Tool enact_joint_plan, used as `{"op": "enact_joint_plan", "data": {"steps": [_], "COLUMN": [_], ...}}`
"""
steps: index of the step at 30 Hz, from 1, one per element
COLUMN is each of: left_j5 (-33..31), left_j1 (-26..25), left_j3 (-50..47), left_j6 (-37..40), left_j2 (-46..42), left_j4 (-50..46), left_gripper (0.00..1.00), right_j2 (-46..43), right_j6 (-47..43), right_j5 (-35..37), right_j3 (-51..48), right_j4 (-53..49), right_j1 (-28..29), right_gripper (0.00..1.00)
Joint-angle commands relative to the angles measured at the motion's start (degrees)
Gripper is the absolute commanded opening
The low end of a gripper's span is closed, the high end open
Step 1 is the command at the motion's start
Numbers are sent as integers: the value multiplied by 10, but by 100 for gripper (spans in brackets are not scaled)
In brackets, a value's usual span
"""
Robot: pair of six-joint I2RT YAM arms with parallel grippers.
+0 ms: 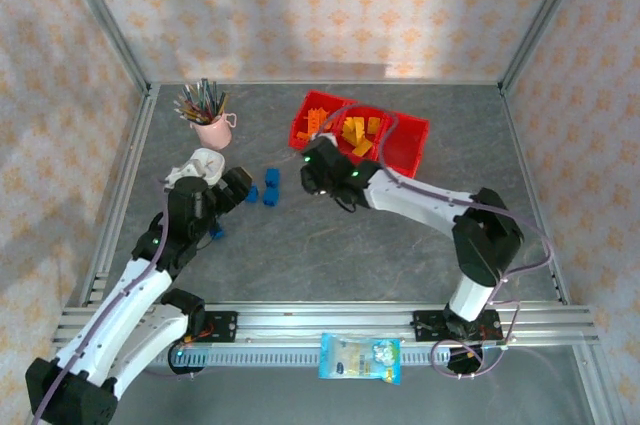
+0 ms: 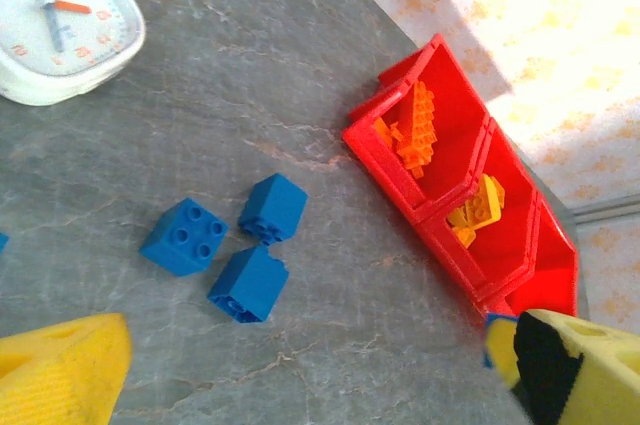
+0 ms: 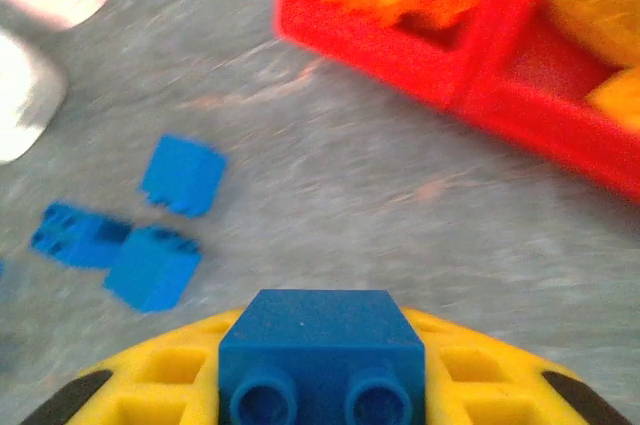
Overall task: Sort the legos into containers by color
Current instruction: Place the lego in the container.
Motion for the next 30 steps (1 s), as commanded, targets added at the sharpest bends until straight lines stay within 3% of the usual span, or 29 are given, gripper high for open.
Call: {"op": "enact_joint_plan", "data": {"steps": [1,9,18,22,25,30], "left_j5": [38,52,65,61,59,55], "left_j1": [3,-46,-68,-68,-68,-68], "left_j3": [27,65,112,118,119,118], "left_j6": [19,18,24,27,30,33], "left_j2": [35,157,247,257,258,256], "left_j4": [62,154,190,191,189,185], "left_gripper": [99,99,99,99,99,99], "right_j2": [-32,-19,100,147,164,156], "right_j6": [22,25,13,4,-4,-9], "right_j5": [53,88,99,98,105,98], "right_j3": [-20,8,91,131,152,153], "right_j4": [-37,-30,-7,-6,-10,-16], "right_j1": [-48,-191,-275,-286,-286,-286], "right_gripper": [16,16,17,26,43,55]}}
